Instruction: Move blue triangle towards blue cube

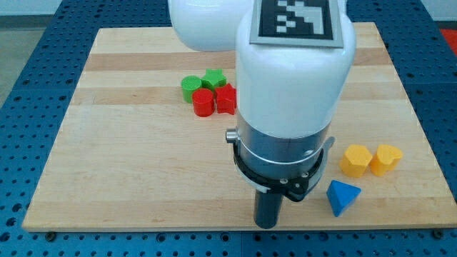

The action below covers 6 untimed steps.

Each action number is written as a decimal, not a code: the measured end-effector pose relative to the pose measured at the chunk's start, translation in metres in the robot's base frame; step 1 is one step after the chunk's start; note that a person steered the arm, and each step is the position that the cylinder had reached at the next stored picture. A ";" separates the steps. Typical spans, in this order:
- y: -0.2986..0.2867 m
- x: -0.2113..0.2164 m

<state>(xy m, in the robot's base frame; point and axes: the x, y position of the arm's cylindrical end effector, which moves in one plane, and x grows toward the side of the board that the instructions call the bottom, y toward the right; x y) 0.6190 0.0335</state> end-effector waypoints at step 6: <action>0.162 -0.035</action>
